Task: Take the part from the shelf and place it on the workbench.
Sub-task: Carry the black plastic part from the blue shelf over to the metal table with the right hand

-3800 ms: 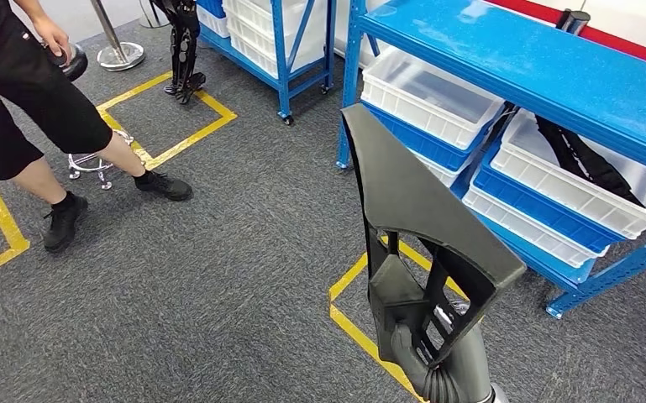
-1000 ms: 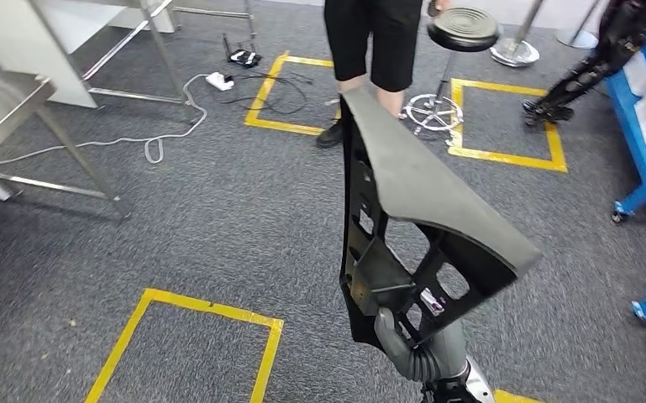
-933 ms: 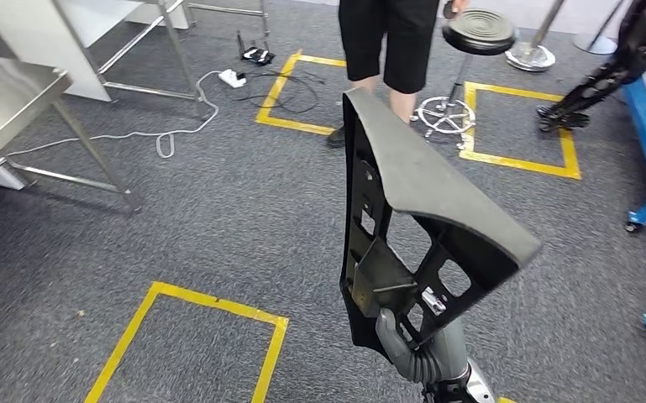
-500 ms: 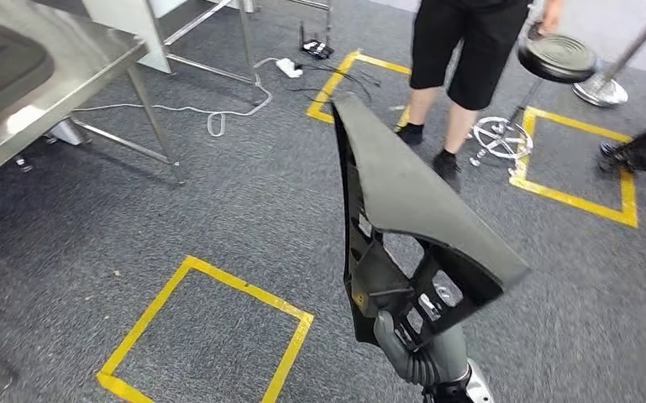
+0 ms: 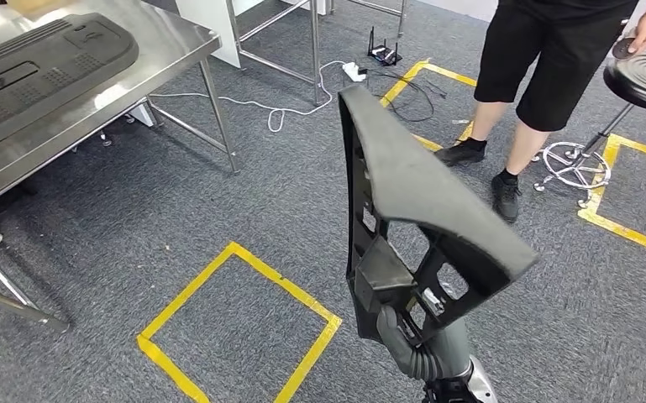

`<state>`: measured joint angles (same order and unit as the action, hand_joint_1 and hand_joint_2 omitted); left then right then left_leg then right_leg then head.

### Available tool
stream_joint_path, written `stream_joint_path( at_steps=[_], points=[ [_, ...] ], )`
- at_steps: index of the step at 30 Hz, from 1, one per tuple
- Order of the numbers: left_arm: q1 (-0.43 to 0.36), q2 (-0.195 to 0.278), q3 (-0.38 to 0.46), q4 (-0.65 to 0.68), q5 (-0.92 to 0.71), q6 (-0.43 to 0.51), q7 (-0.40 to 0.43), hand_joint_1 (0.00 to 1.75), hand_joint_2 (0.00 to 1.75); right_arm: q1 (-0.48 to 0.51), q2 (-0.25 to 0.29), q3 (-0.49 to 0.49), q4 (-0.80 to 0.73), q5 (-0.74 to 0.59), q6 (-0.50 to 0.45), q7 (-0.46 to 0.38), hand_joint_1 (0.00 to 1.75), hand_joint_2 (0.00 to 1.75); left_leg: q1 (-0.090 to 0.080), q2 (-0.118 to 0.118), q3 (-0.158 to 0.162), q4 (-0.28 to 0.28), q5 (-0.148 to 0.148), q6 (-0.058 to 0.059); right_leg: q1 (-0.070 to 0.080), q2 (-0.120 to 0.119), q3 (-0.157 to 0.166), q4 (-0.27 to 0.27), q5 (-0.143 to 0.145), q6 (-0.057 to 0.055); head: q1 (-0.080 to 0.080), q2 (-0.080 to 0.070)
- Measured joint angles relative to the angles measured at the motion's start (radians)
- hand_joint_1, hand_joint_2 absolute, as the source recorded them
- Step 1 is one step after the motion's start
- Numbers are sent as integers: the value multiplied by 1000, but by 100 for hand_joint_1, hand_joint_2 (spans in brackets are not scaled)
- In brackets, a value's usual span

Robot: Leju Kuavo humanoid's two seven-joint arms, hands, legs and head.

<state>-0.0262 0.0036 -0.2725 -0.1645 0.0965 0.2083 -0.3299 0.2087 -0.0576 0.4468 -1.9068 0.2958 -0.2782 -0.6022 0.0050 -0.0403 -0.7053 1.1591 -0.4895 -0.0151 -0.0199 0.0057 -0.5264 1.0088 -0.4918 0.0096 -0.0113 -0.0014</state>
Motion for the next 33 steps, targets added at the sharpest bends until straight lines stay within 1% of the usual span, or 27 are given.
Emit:
stream_joint_path(
  at_steps=[1, 2, 3, 4, 5, 6, 8, 9, 10, 12, 13, 14, 16, 17, 18, 19, 20, 21, 22, 23, 24, 25, 27, 28, 29, 31, 33],
  points=[
    [-1, -1, 0, 0, 0, 0, 0, 0, 175, 0, 0, -1, 0, 1, 1, 1, 175, 175, 2, 22, -28, 65, -34, -3, 2, -16, 0, 0, -1, -4, -3, 0],
    [-3, -1, 0, 0, -1, 1, -1, 0, 175, 1, 0, -1, 0, 2, 1, 3, 175, 175, 4, 31, -51, 119, -55, -5, 5, -31, 0, 0, -2, -5, -3, 0],
    [-3, -2, 0, 0, -1, 2, -1, 0, 175, 1, 1, -2, 0, 2, 2, 4, 175, 175, 6, 36, -61, 146, -62, -7, 6, -46, 0, 1, -3, -6, -3, 0],
    [-3, -2, 0, 0, -2, 4, -1, 0, 175, 1, 1, -2, 0, 3, 3, 6, 175, 175, 7, 39, -55, 141, -52, -8, 6, -60, 1, 1, -4, -6, -3, 0],
    [-2, -2, 0, 0, -2, 7, -1, 0, 175, 1, 1, -2, 0, 3, 3, 6, 175, 175, 8, 46, -28, 97, -26, -9, 6, -73, 3, 1, -6, -5, -3, 0],
    [-2, -1, 0, 0, -2, 9, -1, 0, 175, 1, 1, -2, 0, 3, 3, 6, 175, 175, 8, 60, 11, 32, 2, -8, 6, -84, 7, 1, -9, -3, -4, 0],
    [-4, -2, 0, -1, -2, 14, -1, 0, 175, 1, 1, -2, 0, 3, 3, 7, 175, 175, 2, 95, 73, -79, 34, -1, 13, -106, 12, 2, -17, 6, -4, 0],
    [-5, -2, 0, -1, -2, 15, -1, 0, 175, 1, 2, -2, 0, 3, 3, 7, 175, 175, -2, 102, 84, -103, 36, 4, 17, -115, 14, 2, -19, 10, -4, 0],
    [-6, -3, 0, -1, -2, 16, 0, 0, 175, 0, 2, -2, 0, 4, 2, 7, 175, 175, -6, 98, 84, -107, 33, 10, 21, -124, 16, 1, -21, 14, -4, 0],
    [-4, -5, 0, -1, -2, 19, 3, 0, 175, 0, 3, -2, -1, 6, 2, 7, 175, 175, -4, 74, 81, -111, 36, 22, 20, -132, 17, 0, -25, 20, -4, 0],
    [-3, -6, 0, -1, -2, 21, 4, 0, 175, 0, 4, -2, -2, 8, 2, 7, 175, 175, -1, 62, 80, -113, 39, 28, 18, -115, 12, 11, -34, 23, -3, 0],
    [-4, -7, 0, -1, -1, 22, 5, 0, 175, 1, 4, -2, -3, 9, 1, 7, 175, 175, 2, 50, 79, -115, 42, 34, 16, -88, -3, 44, -52, 23, -2, 0],
    [-8, -7, 0, -1, -1, 28, 8, 0, 175, 4, 4, -2, -5, 12, -1, 7, 175, 175, 5, 26, 75, -117, 46, 43, 12, -28, -64, 169, -107, 18, 1, 0],
    [-9, -8, 0, -1, -1, 29, 9, 0, 175, 5, 3, -2, -5, 13, -2, 7, 175, 175, 5, 12, 73, -117, 48, 46, 12, -16, -100, 241, -131, 16, 2, 0],
    [-10, -8, 0, -1, -1, 30, 9, 0, 175, 6, 3, -3, -5, 14, -3, 8, 175, 175, 5, -3, 72, -116, 49, 47, 11, -12, -127, 288, -141, 18, 3, 0],
    [-9, -8, 0, -1, -1, 30, 10, 0, 175, 7, 3, -3, -5, 14, -3, 8, 175, 175, 6, -19, 71, -116, 50, 48, 10, -10, -138, 301, -137, 24, 3, 0],
    [-9, -8, 0, -1, -1, 29, 9, 0, 175, 7, 3, -3, -5, 15, -3, 8, 175, 175, 6, -34, 71, -116, 51, 47, 9, -6, -128, 268, -115, 32, 3, 0],
    [-9, -8, 0, -1, -1, 29, 7, 0, 175, 6, 3, -3, -5, 15, -3, 9, 175, 175, 7, -50, 71, -116, 53, 45, 6, 4, -101, 204, -85, 41, 4, 0],
    [-9, -8, 0, -1, -1, 29, 4, 0, 175, 6, 3, -3, -5, 15, -3, 10, 175, 175, 6, -65, 71, -115, 55, 41, 3, 27, -69, 129, -55, 47, 4, 0],
    [-10, -8, 0, -1, -1, 30, 2, 0, 175, 5, 3, -3, -5, 14, -3, 11, 175, 175, 4, -80, 69, -115, 57, 37, 0, 46, -43, 68, -32, 48, 4, 0],
    [-10, -8, 0, -1, -2, 31, 0, 0, 175, 5, 3, -3, -5, 14, -3, 12, 175, 175, 3, -91, 67, -115, 60, 32, -1, 60, -27, 30, -19, 45, 4, 0],
    [-10, -7, 0, -1, -2, 32, -1, 0, 175, 5, 3, -3, -5, 13, -3, 13, 175, 175, 1, -100, 66, -116, 62, 26, 0, 65, -22, 16, -14, 39, 4, 0],
    [-4, -4, 0, -1, -3, 33, -2, 0, 175, 3, 4, -3, -5, 10, -3, 13, 175, 175, 3, -107, 62, -121, 68, 15, 1, 46, -17, 14, -8, 25, 4, 0],
    [-2, -3, 0, 0, -3, 33, -1, 0, 175, 2, 5, -3, -5, 8, -3, 13, 175, 175, 3, -87, 57, -114, 63, 9, -1, 37, -15, 12, -4, 17, 3, 0],
    [0, -2, 0, 0, -3, 34, -1, 0, 175, 1, 6, -3, -5, 5, -4, 13, 175, 175, 1, -56, 47, -91, 46, 5, -3, 28, -13, 10, 0, 10, -1, 0],
    [-3, -3, 0, 0, -3, 35, 1, 0, 175, 3, 9, -5, -6, -5, -6, 13, 175, 175, 0, 14, 1, 15, -19, -2, -3, 9, -12, 9, 2, 1, -7, 0],
    [-7, -3, 0, 0, -3, 35, 3, 0, 175, 5, 12, -7, -6, -16, -6, 13, 175, 175, 4, 34, -48, 133, -73, -7, 1, -9, -13, 9, 2, -1, -8, 0]
  ],
)
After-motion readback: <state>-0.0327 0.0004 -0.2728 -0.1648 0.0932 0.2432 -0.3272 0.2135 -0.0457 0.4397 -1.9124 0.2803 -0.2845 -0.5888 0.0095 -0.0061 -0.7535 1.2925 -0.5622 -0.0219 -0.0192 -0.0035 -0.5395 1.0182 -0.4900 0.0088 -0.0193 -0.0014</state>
